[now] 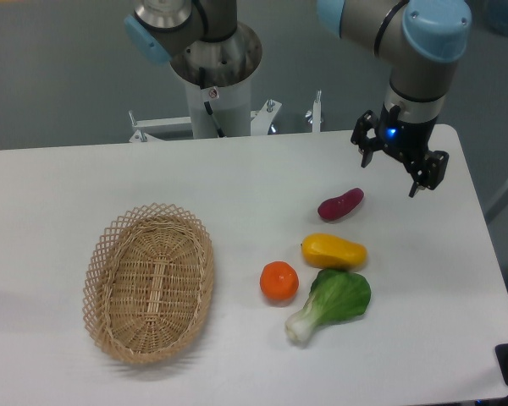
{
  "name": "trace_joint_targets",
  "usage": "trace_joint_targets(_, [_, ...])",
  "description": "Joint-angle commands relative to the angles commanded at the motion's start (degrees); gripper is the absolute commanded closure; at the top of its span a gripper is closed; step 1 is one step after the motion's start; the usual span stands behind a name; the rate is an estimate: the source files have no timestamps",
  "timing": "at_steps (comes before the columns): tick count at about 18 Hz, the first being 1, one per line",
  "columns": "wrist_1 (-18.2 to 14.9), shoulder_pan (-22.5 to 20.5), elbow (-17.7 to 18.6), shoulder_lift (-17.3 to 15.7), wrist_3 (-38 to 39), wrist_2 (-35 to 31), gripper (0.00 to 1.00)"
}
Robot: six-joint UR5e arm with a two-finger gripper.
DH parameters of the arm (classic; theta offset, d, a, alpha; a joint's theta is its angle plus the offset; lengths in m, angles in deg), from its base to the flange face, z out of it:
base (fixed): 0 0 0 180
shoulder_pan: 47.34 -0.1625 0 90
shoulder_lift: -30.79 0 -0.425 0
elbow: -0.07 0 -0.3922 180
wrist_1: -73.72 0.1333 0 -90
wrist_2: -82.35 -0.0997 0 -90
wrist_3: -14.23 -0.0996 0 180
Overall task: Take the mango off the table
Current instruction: 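Move the open gripper down over the yellow mango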
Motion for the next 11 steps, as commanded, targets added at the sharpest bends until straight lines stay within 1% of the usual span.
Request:
trace_joint_targets(2, [0.4, 0.1, 0.3, 0.1, -0.2, 0.1, 0.00])
trace_joint_targets(4, [2.5, 0.1, 0.9, 0.0, 0.2, 0.3, 0.00])
trace_joint_targets(8, [6.8, 0.3, 4.8, -0.1, 0.6, 0.2, 0.00])
trace_joint_targets(11, [10.0, 1.8, 6.9, 0.2, 0.6, 0.1, 0.00])
